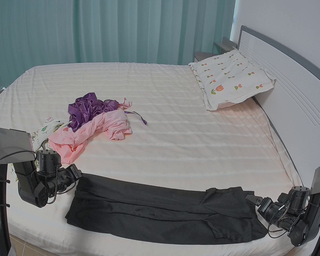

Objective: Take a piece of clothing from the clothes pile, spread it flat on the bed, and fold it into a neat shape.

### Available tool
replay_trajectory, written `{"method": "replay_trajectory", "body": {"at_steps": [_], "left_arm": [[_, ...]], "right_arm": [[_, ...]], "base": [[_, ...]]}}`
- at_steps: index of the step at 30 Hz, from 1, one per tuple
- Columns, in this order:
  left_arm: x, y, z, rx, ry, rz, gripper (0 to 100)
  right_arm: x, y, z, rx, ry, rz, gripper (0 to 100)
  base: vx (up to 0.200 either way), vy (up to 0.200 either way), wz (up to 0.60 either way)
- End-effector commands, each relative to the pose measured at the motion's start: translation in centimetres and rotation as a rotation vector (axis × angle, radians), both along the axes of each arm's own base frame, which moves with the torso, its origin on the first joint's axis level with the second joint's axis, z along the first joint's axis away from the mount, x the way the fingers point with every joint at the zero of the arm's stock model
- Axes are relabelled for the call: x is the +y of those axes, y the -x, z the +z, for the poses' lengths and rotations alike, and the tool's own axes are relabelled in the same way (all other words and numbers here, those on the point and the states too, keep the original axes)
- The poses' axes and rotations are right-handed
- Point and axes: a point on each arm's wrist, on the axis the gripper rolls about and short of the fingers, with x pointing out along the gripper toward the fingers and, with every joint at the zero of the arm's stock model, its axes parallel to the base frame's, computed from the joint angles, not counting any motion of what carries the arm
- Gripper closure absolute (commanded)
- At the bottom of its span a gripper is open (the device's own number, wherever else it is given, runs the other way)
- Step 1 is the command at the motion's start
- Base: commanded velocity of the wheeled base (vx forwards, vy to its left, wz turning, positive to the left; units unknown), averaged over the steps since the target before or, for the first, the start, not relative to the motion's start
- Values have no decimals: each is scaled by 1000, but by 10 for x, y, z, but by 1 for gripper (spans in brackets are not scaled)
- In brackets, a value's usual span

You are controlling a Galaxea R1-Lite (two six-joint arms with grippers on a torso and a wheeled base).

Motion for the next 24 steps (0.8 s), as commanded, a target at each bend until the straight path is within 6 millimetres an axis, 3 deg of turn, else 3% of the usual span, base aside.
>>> {"method": "replay_trajectory", "body": {"at_steps": [1,5,11,17,24], "left_arm": [[0,0,-1,4,0,-1,0],[2,1,1,0,0,7,0],[7,7,17,-25,3,20,0],[4,33,38,-25,7,1,0],[3,71,30,99,20,-22,0]], "right_arm": [[0,-1,9,-40,-22,-11,0],[-5,1,22,-78,-54,-46,0],[-20,0,21,-80,-54,-95,0],[-18,1,15,-54,-47,-85,0],[-18,2,16,-54,-45,-84,0]], "base": [[0,0,0],[0,0,0],[0,0,0],[0,0,0],[0,0,0]]}}
